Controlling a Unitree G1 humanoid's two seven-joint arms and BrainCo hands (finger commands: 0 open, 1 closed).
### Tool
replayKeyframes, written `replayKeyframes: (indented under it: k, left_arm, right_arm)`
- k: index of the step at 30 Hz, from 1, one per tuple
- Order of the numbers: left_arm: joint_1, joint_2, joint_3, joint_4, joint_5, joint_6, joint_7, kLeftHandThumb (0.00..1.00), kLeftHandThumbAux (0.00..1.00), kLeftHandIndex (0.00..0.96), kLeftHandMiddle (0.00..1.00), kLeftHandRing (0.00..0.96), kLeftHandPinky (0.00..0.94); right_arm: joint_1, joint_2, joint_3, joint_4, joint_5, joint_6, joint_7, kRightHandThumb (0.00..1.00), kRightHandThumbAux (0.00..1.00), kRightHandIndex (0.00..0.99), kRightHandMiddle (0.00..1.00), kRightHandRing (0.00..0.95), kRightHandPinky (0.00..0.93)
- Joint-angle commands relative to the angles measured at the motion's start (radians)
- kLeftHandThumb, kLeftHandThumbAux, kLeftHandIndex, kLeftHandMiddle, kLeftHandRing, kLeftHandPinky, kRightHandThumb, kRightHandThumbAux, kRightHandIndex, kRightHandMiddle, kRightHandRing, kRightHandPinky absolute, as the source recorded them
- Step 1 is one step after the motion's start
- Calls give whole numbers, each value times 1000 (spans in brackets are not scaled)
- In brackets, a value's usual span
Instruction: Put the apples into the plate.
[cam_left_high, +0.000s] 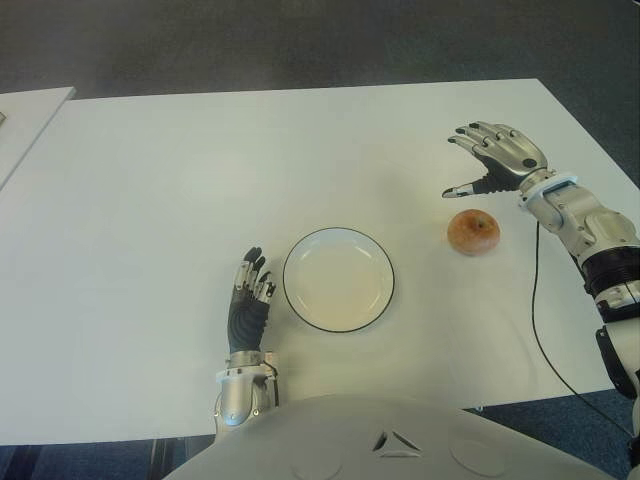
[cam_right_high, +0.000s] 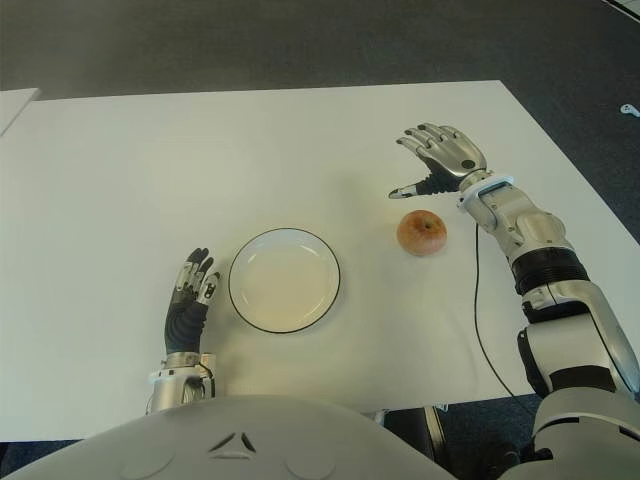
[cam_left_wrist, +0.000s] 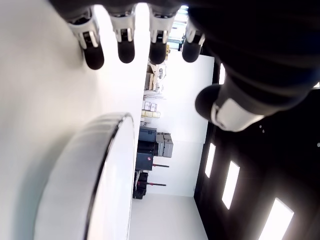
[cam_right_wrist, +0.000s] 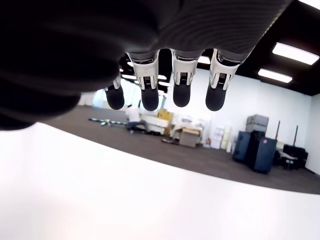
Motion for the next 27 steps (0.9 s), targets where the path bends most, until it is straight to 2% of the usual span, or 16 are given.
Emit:
replayKeyframes:
  k: [1,10,19,27]
  left_arm:
    - [2,-4,5,30,-15,1,-23,156,555,43,32,14,0]
    - [-9,1,16,49,-12,-11,-40,150,552,35,22,6,0]
    - [-23,6,22,82,-34,-70,-80,137,522,42,7,0,1]
    - [-25,7,33,96,-45,-76,-101,140,515,47,3,0,0]
  right_arm:
    - [44,-31,4,-34,14,-10,-2,215,248,0,0,0,0]
    - [118,-69,-24,-144,50,1,34,214,254,0,0,0,0]
    - [197,-93,-66,-226,109,1,104,215,244,0,0,0,0]
    - [264,-107,-97,-289,129,5,123,215,244,0,0,0,0]
